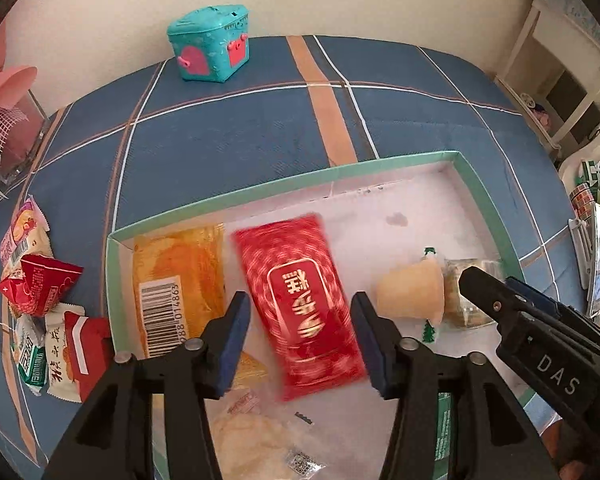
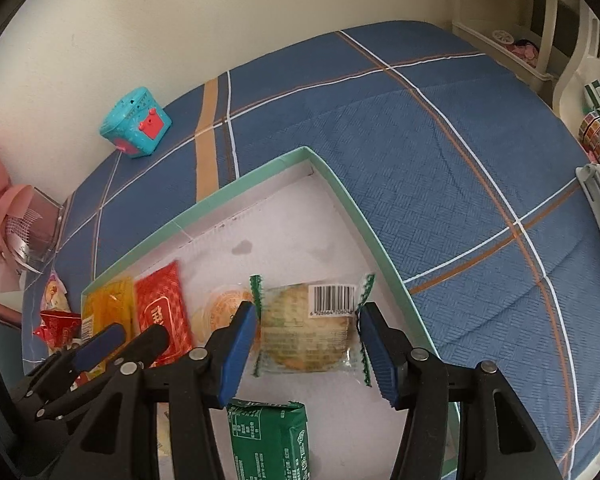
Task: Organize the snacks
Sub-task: 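Open left gripper dropping red packet in tray while right gripper releases biscuit packet, then move left tool to green-white cracker packet while right tool moves to red box, then close left gripper on cracker packet while right gripper closes on red box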
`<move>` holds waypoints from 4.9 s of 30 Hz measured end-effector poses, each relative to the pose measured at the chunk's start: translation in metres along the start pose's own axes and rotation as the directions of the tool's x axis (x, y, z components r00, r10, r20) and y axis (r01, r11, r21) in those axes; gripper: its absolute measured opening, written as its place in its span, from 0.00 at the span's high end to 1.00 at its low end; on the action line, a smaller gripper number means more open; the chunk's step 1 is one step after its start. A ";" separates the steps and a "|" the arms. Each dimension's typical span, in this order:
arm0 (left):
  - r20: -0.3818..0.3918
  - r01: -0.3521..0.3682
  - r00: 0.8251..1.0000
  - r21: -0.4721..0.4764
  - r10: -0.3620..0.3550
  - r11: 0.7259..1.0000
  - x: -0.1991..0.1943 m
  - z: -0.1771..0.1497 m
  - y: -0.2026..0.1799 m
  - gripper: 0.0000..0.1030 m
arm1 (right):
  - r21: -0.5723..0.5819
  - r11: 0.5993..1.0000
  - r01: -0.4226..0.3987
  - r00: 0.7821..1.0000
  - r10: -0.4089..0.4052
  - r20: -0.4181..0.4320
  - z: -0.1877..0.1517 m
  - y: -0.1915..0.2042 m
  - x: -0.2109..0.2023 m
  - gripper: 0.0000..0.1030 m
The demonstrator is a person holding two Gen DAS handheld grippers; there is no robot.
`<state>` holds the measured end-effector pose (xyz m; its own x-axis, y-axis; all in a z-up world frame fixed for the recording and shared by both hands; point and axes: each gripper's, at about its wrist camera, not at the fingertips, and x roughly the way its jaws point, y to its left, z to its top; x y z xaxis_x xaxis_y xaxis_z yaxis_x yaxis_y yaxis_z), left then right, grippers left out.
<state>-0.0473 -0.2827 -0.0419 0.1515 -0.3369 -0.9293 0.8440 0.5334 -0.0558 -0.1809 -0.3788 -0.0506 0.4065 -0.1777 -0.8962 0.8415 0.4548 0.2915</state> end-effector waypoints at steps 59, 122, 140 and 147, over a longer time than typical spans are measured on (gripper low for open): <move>0.115 -0.133 0.979 -0.253 0.166 0.958 -0.079 -0.043 0.109 0.08 | -0.166 0.983 0.072 0.997 -0.066 0.043 -0.044 0.067 -0.056 0.00; 0.060 -0.137 0.984 -0.337 0.166 0.931 -0.056 -0.068 0.287 0.08 | -0.428 0.900 -0.087 0.994 0.050 -0.098 -0.092 0.270 0.031 0.40; -0.037 -0.136 0.991 -0.242 0.131 0.961 -0.024 -0.064 0.268 0.26 | -0.442 0.893 -0.086 0.990 0.028 -0.136 -0.095 0.276 0.050 0.56; -0.055 -0.139 0.990 -0.233 0.129 0.963 -0.029 -0.070 0.265 0.26 | -0.455 0.887 -0.077 0.991 0.018 -0.132 -0.101 0.279 0.049 0.58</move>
<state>0.1359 -0.0773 -0.0548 0.2308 -0.2221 -0.9473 0.6716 0.7408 -0.0100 0.0373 -0.1723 -0.0468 0.3714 -0.0524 -0.9270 0.5534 0.8142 0.1757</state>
